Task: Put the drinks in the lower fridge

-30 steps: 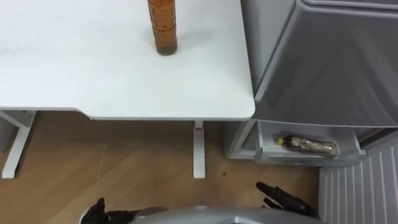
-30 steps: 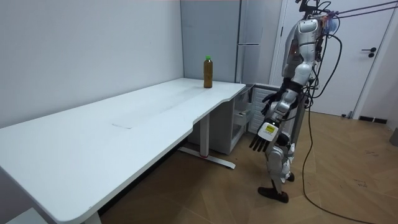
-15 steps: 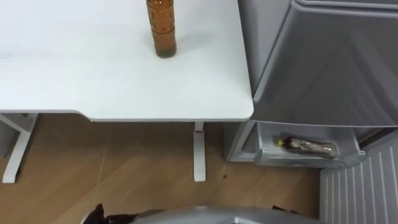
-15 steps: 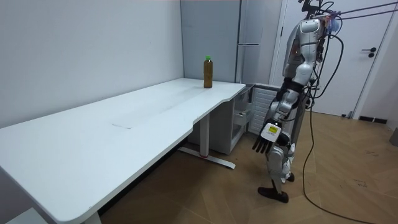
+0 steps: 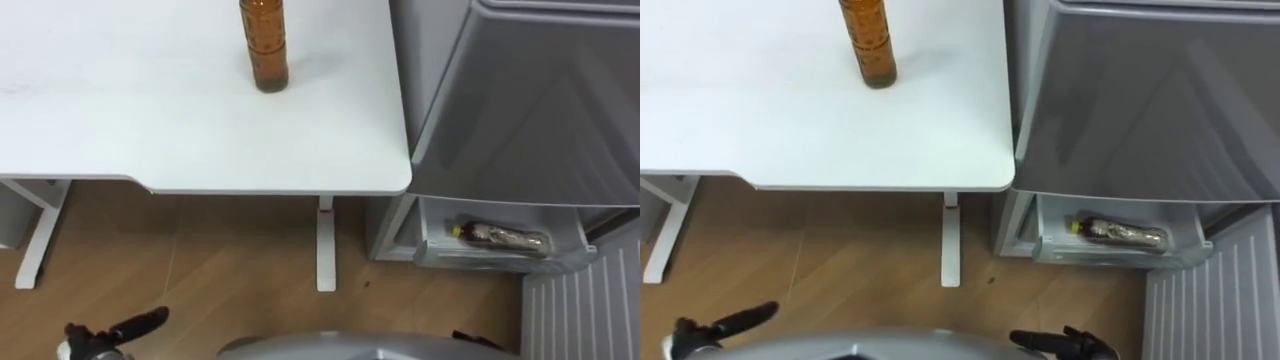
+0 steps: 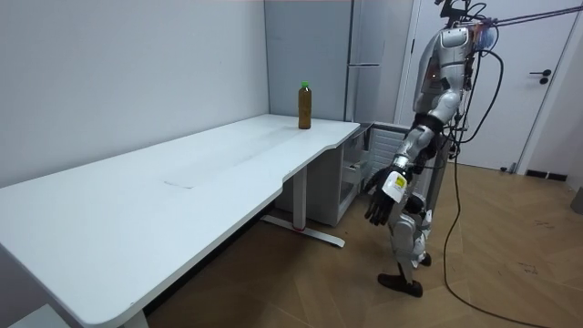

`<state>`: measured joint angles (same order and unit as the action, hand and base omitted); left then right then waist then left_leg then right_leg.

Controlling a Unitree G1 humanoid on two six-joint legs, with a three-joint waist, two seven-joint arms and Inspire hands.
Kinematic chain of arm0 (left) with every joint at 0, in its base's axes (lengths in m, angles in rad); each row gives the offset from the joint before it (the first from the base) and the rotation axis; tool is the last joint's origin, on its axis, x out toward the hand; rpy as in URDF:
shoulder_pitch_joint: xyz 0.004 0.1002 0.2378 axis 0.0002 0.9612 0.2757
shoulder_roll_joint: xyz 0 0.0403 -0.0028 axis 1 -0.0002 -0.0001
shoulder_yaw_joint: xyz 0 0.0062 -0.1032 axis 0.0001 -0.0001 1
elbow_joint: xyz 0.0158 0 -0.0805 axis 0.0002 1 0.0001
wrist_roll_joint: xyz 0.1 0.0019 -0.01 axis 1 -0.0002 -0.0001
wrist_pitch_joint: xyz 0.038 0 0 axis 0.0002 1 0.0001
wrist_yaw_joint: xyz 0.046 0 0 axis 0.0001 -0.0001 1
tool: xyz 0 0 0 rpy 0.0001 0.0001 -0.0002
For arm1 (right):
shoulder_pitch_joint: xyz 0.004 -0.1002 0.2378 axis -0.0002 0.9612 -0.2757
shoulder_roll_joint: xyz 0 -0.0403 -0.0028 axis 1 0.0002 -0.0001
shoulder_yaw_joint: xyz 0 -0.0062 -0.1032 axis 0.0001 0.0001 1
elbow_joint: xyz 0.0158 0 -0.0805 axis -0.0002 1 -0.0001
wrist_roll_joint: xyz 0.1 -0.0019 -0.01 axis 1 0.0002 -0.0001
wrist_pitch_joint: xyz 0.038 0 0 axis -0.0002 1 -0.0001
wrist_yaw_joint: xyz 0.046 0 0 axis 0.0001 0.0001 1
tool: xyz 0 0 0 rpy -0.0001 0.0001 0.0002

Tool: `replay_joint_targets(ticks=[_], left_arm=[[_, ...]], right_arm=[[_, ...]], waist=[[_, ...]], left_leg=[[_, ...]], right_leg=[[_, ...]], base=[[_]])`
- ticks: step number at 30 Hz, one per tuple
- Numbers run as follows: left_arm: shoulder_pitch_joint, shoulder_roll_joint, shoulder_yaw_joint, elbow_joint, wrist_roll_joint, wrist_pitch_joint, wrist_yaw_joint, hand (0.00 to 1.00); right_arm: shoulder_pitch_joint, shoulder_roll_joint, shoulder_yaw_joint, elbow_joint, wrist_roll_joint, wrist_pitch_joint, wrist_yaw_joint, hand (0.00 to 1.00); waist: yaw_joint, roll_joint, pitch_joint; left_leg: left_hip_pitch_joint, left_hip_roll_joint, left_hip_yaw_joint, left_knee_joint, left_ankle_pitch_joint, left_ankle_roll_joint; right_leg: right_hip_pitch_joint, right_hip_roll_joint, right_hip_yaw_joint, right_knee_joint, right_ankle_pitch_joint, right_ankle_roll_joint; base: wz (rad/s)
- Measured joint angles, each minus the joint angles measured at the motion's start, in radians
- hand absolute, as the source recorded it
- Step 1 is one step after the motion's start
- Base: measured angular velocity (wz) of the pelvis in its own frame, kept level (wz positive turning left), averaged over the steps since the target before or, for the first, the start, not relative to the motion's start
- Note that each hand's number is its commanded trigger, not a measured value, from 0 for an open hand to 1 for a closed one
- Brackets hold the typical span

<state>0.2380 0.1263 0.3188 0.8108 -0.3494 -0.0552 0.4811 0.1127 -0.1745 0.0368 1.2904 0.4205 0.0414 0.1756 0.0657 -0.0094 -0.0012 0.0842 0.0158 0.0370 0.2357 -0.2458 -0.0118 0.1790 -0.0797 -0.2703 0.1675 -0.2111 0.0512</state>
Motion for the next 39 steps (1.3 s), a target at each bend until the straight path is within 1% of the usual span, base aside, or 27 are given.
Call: replay_joint_targets(ticks=[1,2,3,5,6,7,8,9,11,12,14,15,17,18,19,20,21,23,24,27,28,30,33,34,37,39], left_arm=[[0.004,0.001,0.011,-0.048,0.001,-0.008,0.039,0.00],[0.004,0.000,0.020,-0.091,0.006,-0.024,0.073,0.00],[0.005,0.000,0.023,-0.114,0.007,-0.032,0.090,0.00],[0.013,0.000,0.024,-0.211,0.024,-0.054,0.165,0.00],[0.013,-0.001,0.022,-0.234,0.040,-0.060,0.184,0.00],[0.012,0.000,0.014,-0.281,0.072,-0.072,0.221,0.00],[0.006,0.000,0.010,-0.307,0.112,-0.093,0.247,0.00],[0.003,0.000,0.010,-0.320,0.130,-0.101,0.257,0.00],[0.000,0.002,-0.003,-0.399,0.162,-0.109,0.290,0.00],[0.000,0.002,-0.008,-0.419,0.168,-0.113,0.296,0.00],[-0.003,0.004,-0.029,-0.502,0.170,-0.117,0.305,0.00],[-0.003,0.004,-0.034,-0.524,0.170,-0.118,0.305,0.00],[-0.003,0.006,-0.053,-0.600,0.170,-0.121,0.297,0.00],[-0.003,0.008,-0.057,-0.615,0.170,-0.122,0.293,0.00],[-0.003,0.009,-0.066,-0.652,0.170,-0.124,0.290,0.00],[-0.003,0.009,-0.070,-0.690,0.170,-0.126,0.284,0.00],[-0.003,0.009,-0.072,-0.708,0.170,-0.127,0.278,0.00],[-0.005,0.018,-0.091,-0.761,0.166,-0.129,0.250,0.00],[-0.009,0.019,-0.094,-0.778,0.167,-0.129,0.220,0.00],[-0.022,0.019,-0.109,-0.791,0.167,-0.131,0.170,0.00],[-0.033,0.019,-0.121,-0.792,0.167,-0.131,0.150,0.00],[-0.035,0.019,-0.144,-0.805,0.167,-0.131,0.115,0.00],[-0.035,0.019,-0.176,-0.811,0.168,-0.131,0.056,0.00],[-0.035,0.019,-0.196,-0.814,0.168,-0.131,0.037,0.00],[-0.035,0.022,-0.246,-0.829,0.167,-0.127,-0.019,0.00],[-0.035,0.022,-0.271,-0.846,0.167,-0.126,-0.052,0.00]], right_arm=[[0.005,-0.001,0.000,-0.011,-0.015,0.000,-0.006,0.00],[0.005,-0.001,-0.003,-0.017,-0.039,-0.005,-0.014,0.00],[0.007,-0.001,-0.006,-0.016,-0.047,-0.008,-0.014,0.00],[0.005,-0.001,-0.021,-0.013,-0.093,-0.018,-0.018,0.00],[0.004,-0.001,-0.020,-0.013,-0.101,-0.024,-0.021,0.00],[0.004,-0.001,-0.020,-0.015,-0.108,-0.035,-0.021,0.00],[0.005,-0.001,-0.020,-0.014,-0.110,-0.044,-0.021,0.00],[0.005,-0.001,-0.020,-0.015,-0.112,-0.046,-0.021,0.00],[0.005,0.002,-0.021,-0.016,-0.114,-0.055,-0.023,0.00],[0.004,0.002,-0.020,-0.016,-0.114,-0.056,-0.023,0.00],[0.007,0.001,-0.020,-0.007,-0.114,-0.064,-0.023,0.00],[0.007,0.000,-0.021,-0.007,-0.112,-0.064,-0.022,0.00],[0.008,0.000,-0.021,-0.008,-0.111,-0.071,-0.020,0.00],[0.007,0.000,-0.020,-0.009,-0.112,-0.072,-0.020,0.00],[0.006,0.001,-0.020,-0.012,-0.111,-0.076,-0.019,0.00],[0.005,0.003,-0.021,-0.010,-0.111,-0.076,-0.018,0.00],[0.003,0.003,-0.021,-0.010,-0.111,-0.076,-0.015,0.00],[-0.003,0.003,-0.020,-0.009,-0.111,-0.076,-0.009,0.00],[-0.004,0.004,-0.021,-0.009,-0.111,-0.077,-0.008,0.00],[-0.003,0.004,-0.026,-0.008,-0.112,-0.085,-0.003,0.00],[-0.004,0.004,-0.030,-0.007,-0.112,-0.085,0.000,0.00],[-0.005,0.004,-0.031,-0.006,-0.114,-0.085,0.000,0.00],[-0.014,0.004,-0.031,-0.002,-0.124,-0.086,0.002,0.00],[-0.014,0.004,-0.031,-0.002,-0.124,-0.088,0.002,0.00],[-0.014,0.004,-0.031,-0.002,-0.124,-0.095,0.005,0.00],[-0.017,0.003,-0.032,-0.001,-0.123,-0.095,0.010,0.00]], waist=[[0.007,0.000,-0.0001],[0.016,0.001,-0.0004],[0.018,0.001,-0.0005],[0.019,0.004,-0.0001],[0.018,0.004,0.0000],[0.018,0.005,-0.0001],[0.017,0.006,-0.0002],[0.017,0.007,-0.0004],[-0.001,0.008,-0.0003],[-0.003,0.006,0.0001],[-0.009,0.010,-0.0012],[-0.010,0.009,-0.0003],[-0.012,0.011,-0.0013],[-0.013,0.008,-0.0005],[-0.015,0.008,-0.0011],[-0.020,0.005,-0.0001],[-0.023,0.005,0.0002],[-0.035,0.005,0.0011],[-0.038,0.006,0.0015],[-0.042,0.009,0.0024],[-0.043,0.010,0.0026],[-0.048,0.010,0.0024],[-0.065,0.010,0.0023],[-0.070,0.009,0.0022],[-0.090,0.010,0.0043],[-0.096,0.014,0.0059]], left_leg=[[0.000,0.000,0.000,0.000,0.000,0.000],[0.002,0.000,0.002,0.000,0.000,0.000],[0.006,0.000,0.002,0.001,0.000,0.000],[0.007,0.000,0.002,-0.003,0.000,0.000],[0.008,0.000,0.002,-0.004,0.000,0.000],[0.008,0.000,0.001,-0.006,0.000,0.000],[0.008,0.000,-0.001,-0.006,0.000,0.000],[0.008,0.000,-0.003,-0.005,0.000,0.000],[0.007,-0.003,-0.015,-0.002,0.000,0.000],[0.007,-0.004,-0.015,-0.003,0.000,0.000],[0.002,-0.005,-0.016,-0.001,0.000,0.000],[0.001,-0.005,-0.016,-0.001,0.000,0.000],[0.000,-0.006,-0.017,0.000,0.000,0.000],[0.001,-0.006,-0.018,0.002,0.000,0.000],[0.001,-0.006,-0.020,0.004,0.000,0.000],[0.000,-0.007,-0.023,0.005,0.000,0.000],[-0.001,-0.007,-0.024,0.005,0.000,0.000],[-0.003,-0.007,-0.024,0.005,0.000,0.000],[-0.003,-0.007,-0.022,0.005,0.000,0.000],[-0.003,-0.006,-0.017,0.003,0.000,0.000],[-0.003,-0.006,-0.017,0.002,0.000,0.000],[-0.002,-0.006,-0.017,0.002,0.000,0.000],[-0.002,-0.006,-0.014,0.002,0.001,0.001],[-0.002,-0.007,-0.013,0.003,0.001,0.001],[-0.004,-0.007,-0.014,0.005,0.001,0.001],[-0.002,-0.007,-0.012,0.005,0.001,0.001]], right_leg=[[-0.001,0.000,0.001,0.000,0.000,0.000],[-0.002,0.000,0.004,0.000,0.000,0.000],[-0.001,0.000,0.005,0.000,0.000,0.000],[-0.001,0.000,0.009,0.000,0.000,0.000],[-0.001,0.000,0.009,0.000,0.000,0.000],[0.000,0.000,0.009,0.000,0.000,0.000],[0.002,0.000,0.009,-0.001,0.000,0.000],[0.003,0.000,0.008,-0.001,0.000,0.000],[0.012,0.000,-0.001,-0.008,0.000,0.000],[0.014,0.000,-0.001,-0.012,0.000,0.000],[0.013,0.000,-0.004,-0.016,0.000,0.000],[0.013,0.000,-0.004,-0.016,0.000,0.000],[0.013,0.000,-0.004,-0.017,0.000,0.000],[0.013,0.000,-0.005,-0.016,0.000,0.000],[0.012,0.000,-0.007,-0.016,0.000,0.000],[0.012,0.000,-0.008,-0.017,0.000,0.000],[0.012,0.000,-0.008,-0.017,0.000,0.000],[0.012,0.000,-0.007,-0.017,0.000,0.000],[0.011,0.000,-0.006,-0.017,0.000,0.000],[0.010,0.000,-0.004,-0.017,0.000,0.000],[0.010,0.000,-0.003,-0.017,0.000,0.000],[0.011,0.000,-0.001,-0.017,0.000,0.000],[0.013,0.000,0.010,-0.017,0.000,0.000],[0.013,0.000,0.010,-0.017,0.000,0.000],[0.012,0.000,0.009,-0.017,0.000,0.000],[0.011,0.000,0.014,-0.017,0.000,0.000]], base=[[-0.03],[-0.03],[-0.04],[0.00],[0.00],[0.00],[0.00],[0.05],[0.12],[0.08],[0.04],[0.03],[0.00],[0.00],[0.04],[0.05],[0.05],[0.00],[-0.03],[-0.04],[0.00],[0.00],[-0.02],[0.00],[0.00],[-0.03]])
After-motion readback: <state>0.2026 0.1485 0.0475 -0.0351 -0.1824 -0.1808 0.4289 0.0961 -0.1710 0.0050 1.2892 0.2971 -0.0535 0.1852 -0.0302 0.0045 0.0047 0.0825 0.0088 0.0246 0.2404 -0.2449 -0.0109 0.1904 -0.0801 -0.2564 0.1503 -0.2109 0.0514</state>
